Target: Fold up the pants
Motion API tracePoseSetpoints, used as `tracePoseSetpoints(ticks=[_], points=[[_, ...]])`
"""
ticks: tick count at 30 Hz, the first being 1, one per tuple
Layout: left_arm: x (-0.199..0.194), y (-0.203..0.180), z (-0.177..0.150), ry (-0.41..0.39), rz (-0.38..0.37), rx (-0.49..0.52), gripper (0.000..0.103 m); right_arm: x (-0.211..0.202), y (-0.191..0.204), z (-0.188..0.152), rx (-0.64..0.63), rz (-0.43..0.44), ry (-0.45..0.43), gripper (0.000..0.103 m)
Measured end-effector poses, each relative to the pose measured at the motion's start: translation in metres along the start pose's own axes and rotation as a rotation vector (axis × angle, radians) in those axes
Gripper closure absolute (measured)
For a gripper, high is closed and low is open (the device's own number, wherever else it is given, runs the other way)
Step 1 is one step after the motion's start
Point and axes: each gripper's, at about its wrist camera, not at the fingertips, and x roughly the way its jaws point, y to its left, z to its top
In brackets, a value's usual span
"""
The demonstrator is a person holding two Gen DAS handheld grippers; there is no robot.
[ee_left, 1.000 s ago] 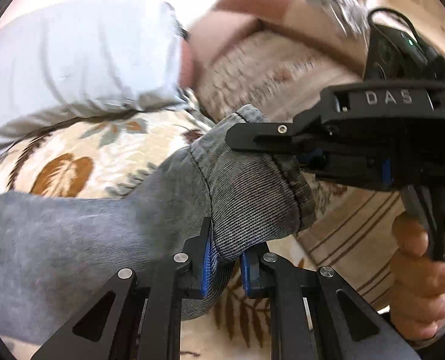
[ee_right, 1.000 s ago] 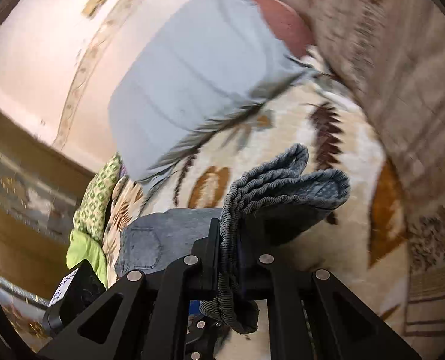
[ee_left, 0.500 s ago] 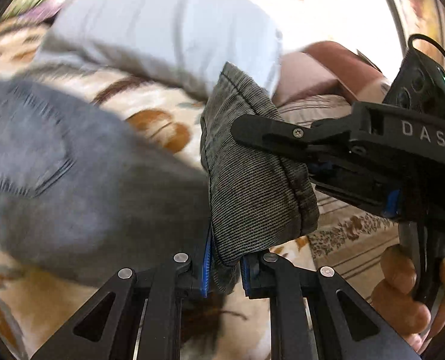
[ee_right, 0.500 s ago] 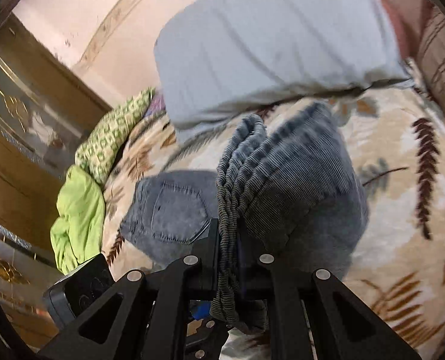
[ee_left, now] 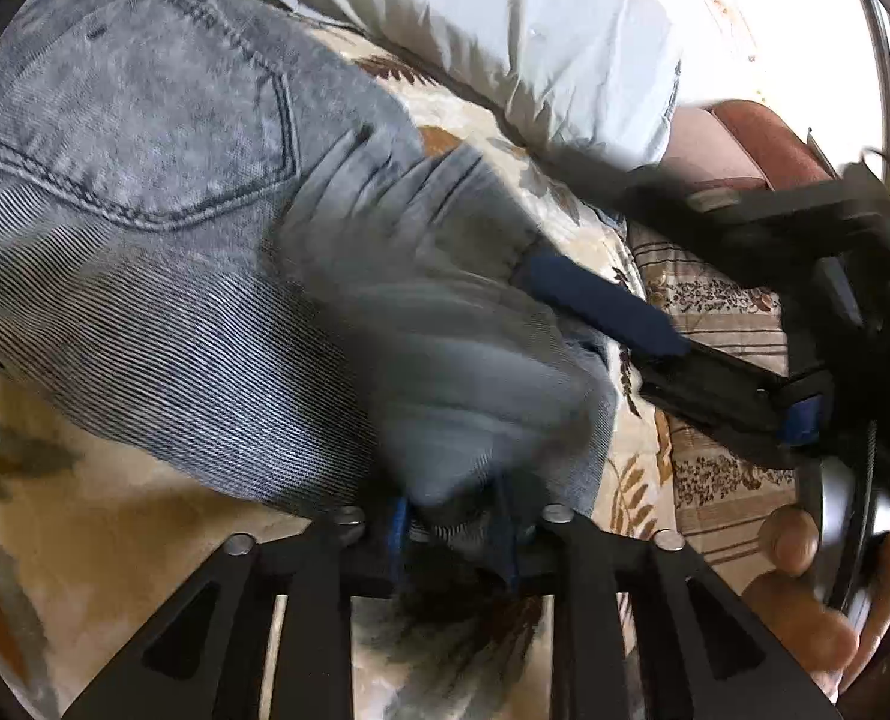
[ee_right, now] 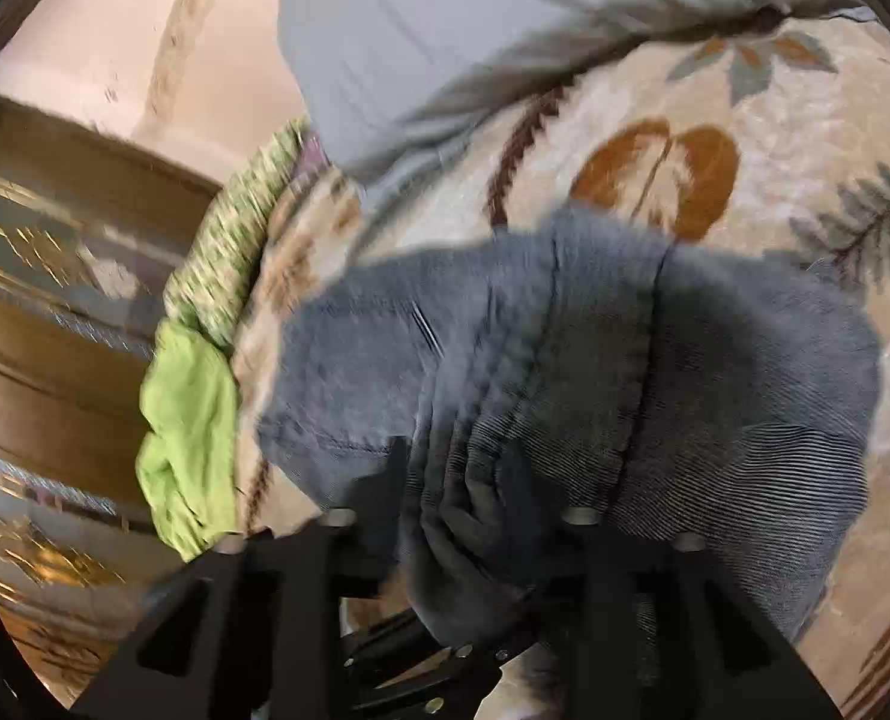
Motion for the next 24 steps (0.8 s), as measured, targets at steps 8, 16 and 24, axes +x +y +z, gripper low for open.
tracePoseSetpoints(ticks=[8,16,24], points=[[-0.034,0.007,0.021,-0.018,0.063,-0.055,0.044,-0.062,-0.047,-0.011,0.064,-0.183,-0.148,0.046],[-0.022,0.005,0.035,0.057,0.161,-0.026,0.085,-0.042,-0.061,-0.038,0.12,-0.29,-0.087,0.08],[-0.154,0.065,0.029,-0.163,0.171,-0.233,0.036,-0.07,0.042,-0.056,-0.046,-0.215,-0.24,0.03]])
